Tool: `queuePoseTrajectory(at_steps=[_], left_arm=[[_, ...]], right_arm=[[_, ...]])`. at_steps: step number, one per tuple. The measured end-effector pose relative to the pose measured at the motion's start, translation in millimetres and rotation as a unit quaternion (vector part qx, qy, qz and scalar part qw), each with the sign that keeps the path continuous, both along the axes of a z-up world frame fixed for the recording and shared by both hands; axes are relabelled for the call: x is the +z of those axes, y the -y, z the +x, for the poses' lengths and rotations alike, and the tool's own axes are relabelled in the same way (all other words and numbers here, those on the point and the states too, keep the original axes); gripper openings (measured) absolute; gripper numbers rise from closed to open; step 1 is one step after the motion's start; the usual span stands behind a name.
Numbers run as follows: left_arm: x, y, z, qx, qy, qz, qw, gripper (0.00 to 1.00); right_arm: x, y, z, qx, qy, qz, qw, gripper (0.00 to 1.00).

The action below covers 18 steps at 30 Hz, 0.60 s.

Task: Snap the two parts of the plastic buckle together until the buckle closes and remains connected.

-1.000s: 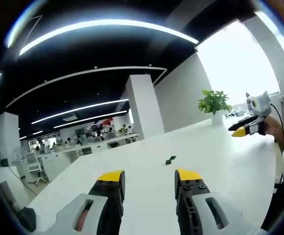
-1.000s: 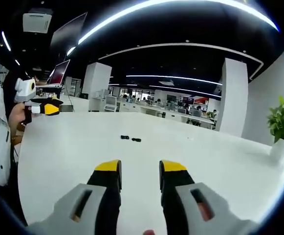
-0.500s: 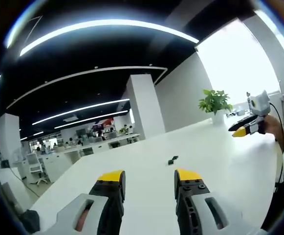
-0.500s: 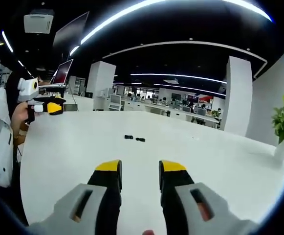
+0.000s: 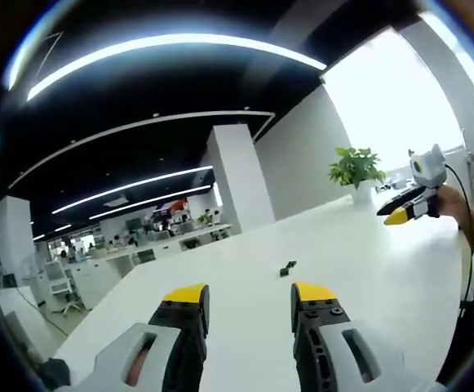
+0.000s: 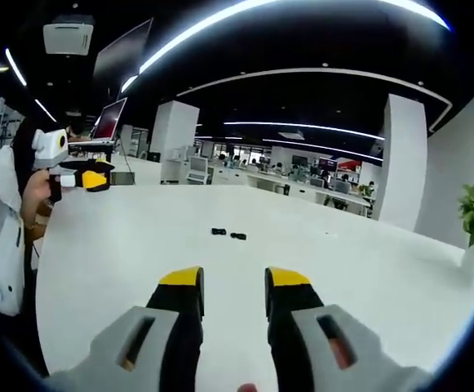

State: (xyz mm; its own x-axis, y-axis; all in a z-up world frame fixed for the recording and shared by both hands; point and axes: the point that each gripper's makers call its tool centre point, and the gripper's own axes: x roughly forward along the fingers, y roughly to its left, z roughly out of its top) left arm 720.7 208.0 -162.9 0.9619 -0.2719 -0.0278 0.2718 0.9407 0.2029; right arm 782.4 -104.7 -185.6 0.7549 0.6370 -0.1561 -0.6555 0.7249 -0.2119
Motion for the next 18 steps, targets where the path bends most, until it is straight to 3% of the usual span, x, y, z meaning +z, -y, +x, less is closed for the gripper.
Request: queuePoseTrajectory(at_steps=[18], left_arm=[[-0.2, -5.8, 10.4, 0.001, -0.007, -0.003, 1.0, 0.4]], right_arm=[[-0.4, -6.5, 6.5, 0.013, -0.008, -0.011, 0.9998, 0.29]])
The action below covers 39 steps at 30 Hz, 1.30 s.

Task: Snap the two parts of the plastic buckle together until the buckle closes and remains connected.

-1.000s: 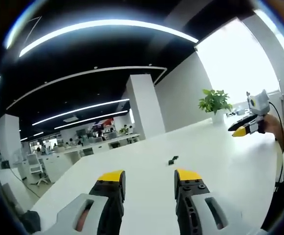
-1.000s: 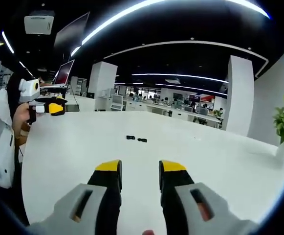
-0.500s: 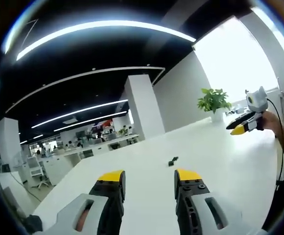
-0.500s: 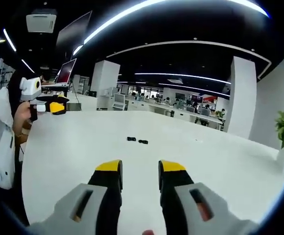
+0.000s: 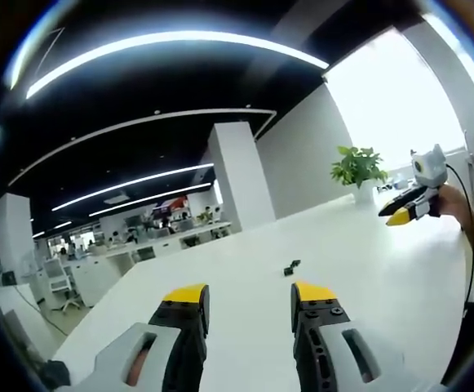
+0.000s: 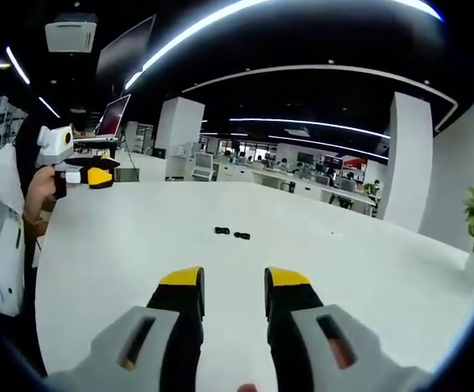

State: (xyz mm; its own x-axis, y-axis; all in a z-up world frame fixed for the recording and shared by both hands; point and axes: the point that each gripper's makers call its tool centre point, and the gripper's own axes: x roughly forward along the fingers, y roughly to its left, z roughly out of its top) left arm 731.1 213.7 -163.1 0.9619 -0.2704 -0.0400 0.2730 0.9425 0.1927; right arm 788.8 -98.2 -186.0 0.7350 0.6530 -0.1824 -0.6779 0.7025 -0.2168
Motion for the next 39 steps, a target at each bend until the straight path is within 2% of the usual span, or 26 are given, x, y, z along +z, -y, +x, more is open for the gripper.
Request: queuePoseTrajectory(at_steps=[15, 29, 39], left_arm=[[-5.0, 2.9, 8.6, -0.005, -0.011, 0.009, 0.9999, 0.4], [1.9, 9.5, 12.2, -0.016, -0.012, 0.029, 0.9994, 0.4], [7.8, 17.2, 13.5, -0.028, -0.01, 0.046, 0.9985, 0.4]], right_arm=[[2.0, -9.3, 1.1, 0.023, -0.011, -0.009, 0.9996, 0.29], [2.4, -22.6, -0.4, 0.049, -0.026, -0.023, 0.9982, 0.29], [6.1, -28.4, -0.7, 0.06, -0.024, -0.03, 0.9975, 0.29]])
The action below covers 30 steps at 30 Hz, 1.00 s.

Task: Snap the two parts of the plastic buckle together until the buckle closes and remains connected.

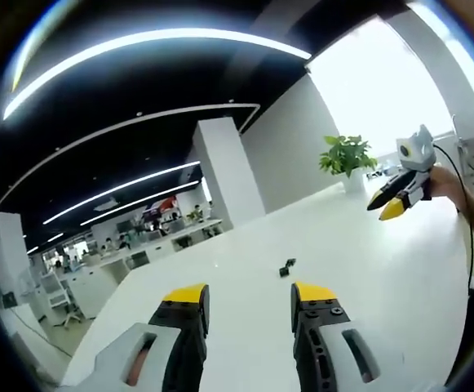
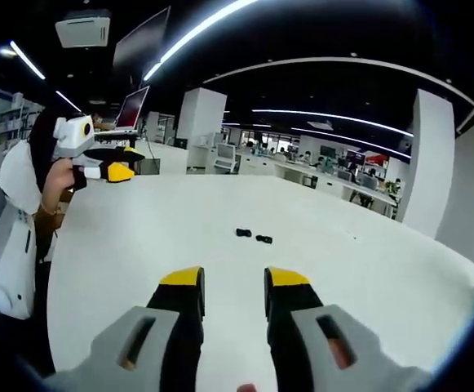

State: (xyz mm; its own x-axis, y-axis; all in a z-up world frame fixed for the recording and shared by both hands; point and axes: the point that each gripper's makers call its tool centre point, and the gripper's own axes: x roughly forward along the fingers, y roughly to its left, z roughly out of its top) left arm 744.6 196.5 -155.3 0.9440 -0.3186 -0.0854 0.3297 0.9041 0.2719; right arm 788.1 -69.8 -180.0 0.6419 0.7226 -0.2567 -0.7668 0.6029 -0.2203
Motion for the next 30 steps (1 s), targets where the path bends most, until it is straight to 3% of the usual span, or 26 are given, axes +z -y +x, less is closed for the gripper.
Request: queuePoseTrajectory(at_steps=[30], left_arm=[[16.6, 15.8, 15.7, -0.027, 0.007, 0.035, 0.999, 0.4]], right_arm=[[8.3, -25.5, 3.8, 0.038, 0.004, -0.023, 0.999, 0.28]])
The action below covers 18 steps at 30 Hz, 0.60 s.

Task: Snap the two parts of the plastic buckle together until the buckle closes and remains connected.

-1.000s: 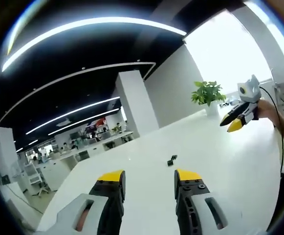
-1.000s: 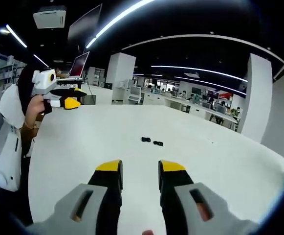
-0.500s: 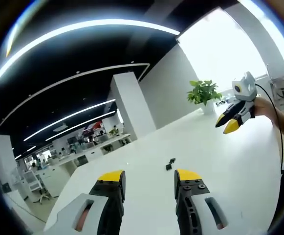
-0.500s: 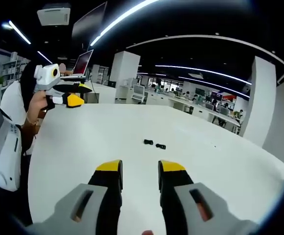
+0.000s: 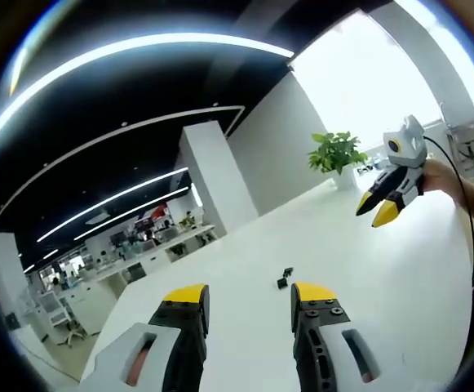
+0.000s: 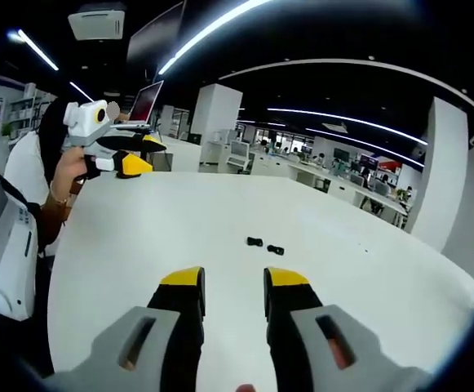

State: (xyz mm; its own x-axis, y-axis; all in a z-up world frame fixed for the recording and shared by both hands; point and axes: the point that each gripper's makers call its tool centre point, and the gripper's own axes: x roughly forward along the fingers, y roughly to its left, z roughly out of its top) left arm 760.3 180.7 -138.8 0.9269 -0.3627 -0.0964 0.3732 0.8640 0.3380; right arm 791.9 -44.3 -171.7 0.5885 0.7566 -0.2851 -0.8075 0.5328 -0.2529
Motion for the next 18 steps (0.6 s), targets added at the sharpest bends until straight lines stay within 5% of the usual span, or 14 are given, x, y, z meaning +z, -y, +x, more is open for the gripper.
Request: queuePoseTrajectory(at_steps=[18], left_arm=[[-3.4, 4.3, 17.6, -0.011, -0.021, 0.011, 0.9997, 0.4]], right_arm=[[0.4, -17.5, -1.7, 0.023, -0.002, -0.016, 0.9996, 0.28]])
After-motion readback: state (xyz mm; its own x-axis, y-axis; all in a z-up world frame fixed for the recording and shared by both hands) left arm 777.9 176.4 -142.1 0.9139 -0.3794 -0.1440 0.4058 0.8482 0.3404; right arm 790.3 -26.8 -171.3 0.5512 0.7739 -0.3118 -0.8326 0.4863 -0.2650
